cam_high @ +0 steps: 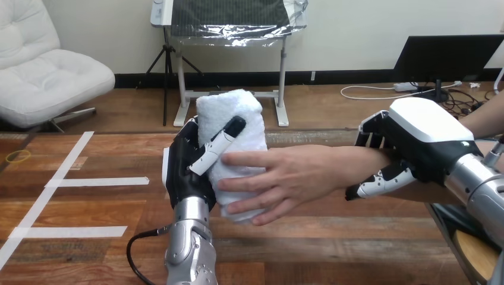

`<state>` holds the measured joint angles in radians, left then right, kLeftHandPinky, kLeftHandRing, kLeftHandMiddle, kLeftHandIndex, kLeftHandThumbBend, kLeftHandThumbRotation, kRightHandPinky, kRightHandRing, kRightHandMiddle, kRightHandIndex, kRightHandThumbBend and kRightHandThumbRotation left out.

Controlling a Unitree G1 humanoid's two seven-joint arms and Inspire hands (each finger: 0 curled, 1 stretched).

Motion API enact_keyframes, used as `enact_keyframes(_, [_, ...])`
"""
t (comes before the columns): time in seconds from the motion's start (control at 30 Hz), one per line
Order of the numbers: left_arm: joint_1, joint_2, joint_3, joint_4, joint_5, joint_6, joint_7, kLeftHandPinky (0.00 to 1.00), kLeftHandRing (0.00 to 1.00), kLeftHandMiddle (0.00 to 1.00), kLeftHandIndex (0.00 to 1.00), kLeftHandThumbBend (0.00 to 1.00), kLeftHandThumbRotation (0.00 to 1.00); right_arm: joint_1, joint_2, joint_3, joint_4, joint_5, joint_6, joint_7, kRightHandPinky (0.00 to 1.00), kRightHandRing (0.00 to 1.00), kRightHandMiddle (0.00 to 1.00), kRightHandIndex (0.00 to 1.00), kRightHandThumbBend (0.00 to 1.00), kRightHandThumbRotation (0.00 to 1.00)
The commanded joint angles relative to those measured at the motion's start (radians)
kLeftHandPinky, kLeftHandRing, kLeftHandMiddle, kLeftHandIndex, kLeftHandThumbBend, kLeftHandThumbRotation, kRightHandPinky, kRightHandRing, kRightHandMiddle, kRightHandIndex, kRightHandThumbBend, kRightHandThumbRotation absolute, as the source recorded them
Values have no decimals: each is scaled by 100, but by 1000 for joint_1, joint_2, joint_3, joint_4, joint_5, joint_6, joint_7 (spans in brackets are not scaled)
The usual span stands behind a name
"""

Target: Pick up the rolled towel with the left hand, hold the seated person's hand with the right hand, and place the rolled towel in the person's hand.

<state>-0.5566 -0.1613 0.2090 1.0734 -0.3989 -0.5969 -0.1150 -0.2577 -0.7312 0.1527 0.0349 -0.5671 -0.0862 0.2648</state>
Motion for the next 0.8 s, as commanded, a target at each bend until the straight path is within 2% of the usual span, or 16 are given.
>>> enact_keyframes(0.0, [-262, -241, -13, -34, -29, -17, -25, 26, 31, 38, 43, 65, 0, -67, 50, 4, 33, 10, 45, 13, 33, 38, 44, 46, 88, 32])
enact_keyframes(0.4, [-268, -270, -54, -55, -17, -20, -27, 27, 32, 38, 42, 66, 0, -62, 52, 0, 31, 3, 50, 14, 32, 38, 43, 46, 88, 32])
enact_keyframes(0.77, [-287, -300, -64, -71, -29, -13, -29, 26, 32, 37, 42, 67, 0, -52, 66, -11, 30, 8, 58, 10, 32, 37, 43, 45, 89, 30])
